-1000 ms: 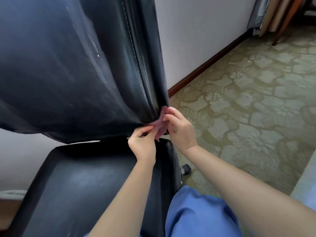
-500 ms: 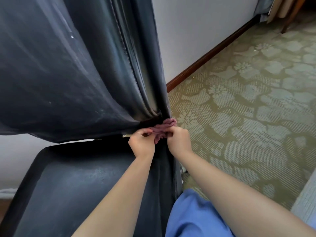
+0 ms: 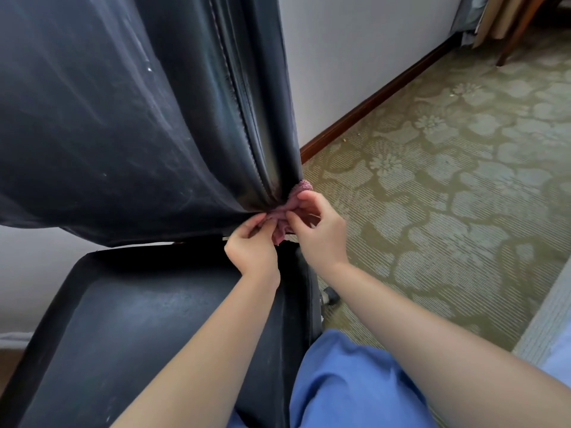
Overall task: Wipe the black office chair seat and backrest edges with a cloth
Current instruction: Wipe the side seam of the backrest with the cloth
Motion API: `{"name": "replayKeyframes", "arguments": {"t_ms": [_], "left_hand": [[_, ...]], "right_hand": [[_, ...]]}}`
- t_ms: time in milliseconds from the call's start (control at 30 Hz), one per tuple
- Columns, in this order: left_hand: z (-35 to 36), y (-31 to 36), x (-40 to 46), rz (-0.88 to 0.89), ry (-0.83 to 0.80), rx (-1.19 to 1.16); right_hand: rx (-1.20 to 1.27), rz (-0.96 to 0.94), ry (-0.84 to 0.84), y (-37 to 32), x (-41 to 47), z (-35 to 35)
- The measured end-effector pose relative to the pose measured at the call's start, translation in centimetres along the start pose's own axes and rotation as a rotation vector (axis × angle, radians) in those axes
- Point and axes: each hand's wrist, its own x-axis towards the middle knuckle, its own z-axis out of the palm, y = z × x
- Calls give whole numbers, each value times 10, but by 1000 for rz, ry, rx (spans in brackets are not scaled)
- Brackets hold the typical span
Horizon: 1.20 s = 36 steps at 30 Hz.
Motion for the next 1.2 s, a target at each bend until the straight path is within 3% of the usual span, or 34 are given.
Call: {"name": "replayKeyframes", "arguments": {"t_ms": [133,200,500,633,700,800,933,1200], "left_hand": [[3,-4,9,46,7,86],[6,-9,19,74,19,170],[2,-46,57,322,73,904],[12,-41,54,338,80,1094],[12,-35,52,312,63,1130],[6,-28,47,246,23,1051],[1,-14,30,163,55,724],[-4,35,-27,102,9,393]], "right_hand": [[-311,-241,-29,21,5,3],[-388,-226,-45,30,9,6],[-435,426,-132,61,20,25],[-218,751,-175,92,51,35],[-130,790,-225,131,59,38],[-53,733,-185,95,40,30],[129,591,-129,34,21,17],[-30,195,-26,-65,11,0]]}}
